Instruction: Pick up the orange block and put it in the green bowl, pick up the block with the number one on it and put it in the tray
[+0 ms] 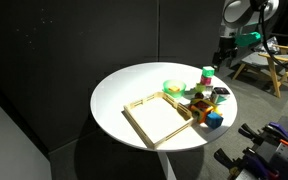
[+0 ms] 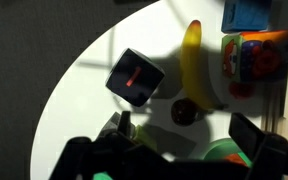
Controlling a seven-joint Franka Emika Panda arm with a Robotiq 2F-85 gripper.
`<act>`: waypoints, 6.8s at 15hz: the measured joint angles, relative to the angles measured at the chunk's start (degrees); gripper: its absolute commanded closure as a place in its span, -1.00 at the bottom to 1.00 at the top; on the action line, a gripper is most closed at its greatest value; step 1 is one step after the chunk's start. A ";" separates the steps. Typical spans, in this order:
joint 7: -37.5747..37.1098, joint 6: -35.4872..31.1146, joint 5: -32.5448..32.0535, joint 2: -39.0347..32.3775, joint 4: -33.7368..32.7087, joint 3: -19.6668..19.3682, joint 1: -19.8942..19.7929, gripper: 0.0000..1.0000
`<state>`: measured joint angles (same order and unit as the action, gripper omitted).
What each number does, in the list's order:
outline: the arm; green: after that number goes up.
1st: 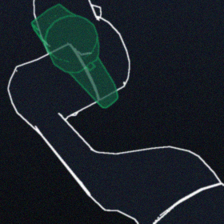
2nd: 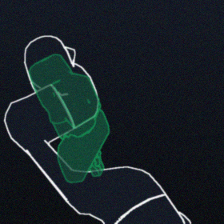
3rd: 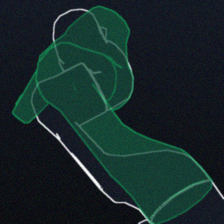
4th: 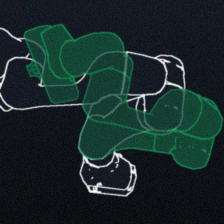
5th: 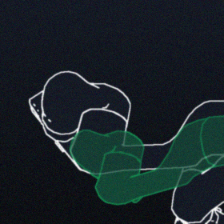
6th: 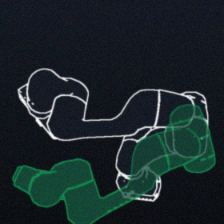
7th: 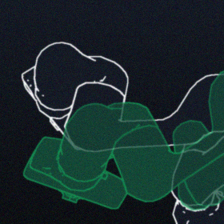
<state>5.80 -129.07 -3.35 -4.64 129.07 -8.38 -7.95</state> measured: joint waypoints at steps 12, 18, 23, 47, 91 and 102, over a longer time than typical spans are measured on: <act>-13.11 -12.88 -0.22 -2.17 7.32 -2.72 -0.76 -1.00; -20.80 -18.45 -0.76 -4.03 7.67 -3.99 -0.76 -1.00; -25.48 -18.39 -0.43 -4.75 7.67 -4.29 -0.76 -1.00; -26.75 -23.36 1.45 -11.10 7.52 -4.73 -0.50 -1.00; -22.41 -21.14 -1.92 -20.23 2.26 -7.54 4.12 0.71; -16.50 -17.27 -3.72 -14.26 3.49 -7.49 4.11 0.84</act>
<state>-10.70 -146.33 -7.07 -18.90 132.57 -15.87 -3.84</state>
